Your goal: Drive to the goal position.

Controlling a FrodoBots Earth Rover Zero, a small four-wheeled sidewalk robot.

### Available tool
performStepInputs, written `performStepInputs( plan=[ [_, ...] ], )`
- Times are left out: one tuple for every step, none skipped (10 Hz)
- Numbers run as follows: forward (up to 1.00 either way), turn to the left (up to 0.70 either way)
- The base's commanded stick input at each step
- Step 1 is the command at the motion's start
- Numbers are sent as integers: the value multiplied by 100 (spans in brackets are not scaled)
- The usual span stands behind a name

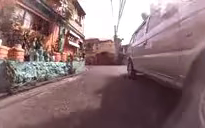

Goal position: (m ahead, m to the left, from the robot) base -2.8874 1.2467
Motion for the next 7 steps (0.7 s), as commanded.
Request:
performStepInputs(
  plan=[
    [70,0],
    [70,-18],
    [70,-3],
    [70,0],
    [70,0],
    [70,-10],
    [70,-25]
  ],
)
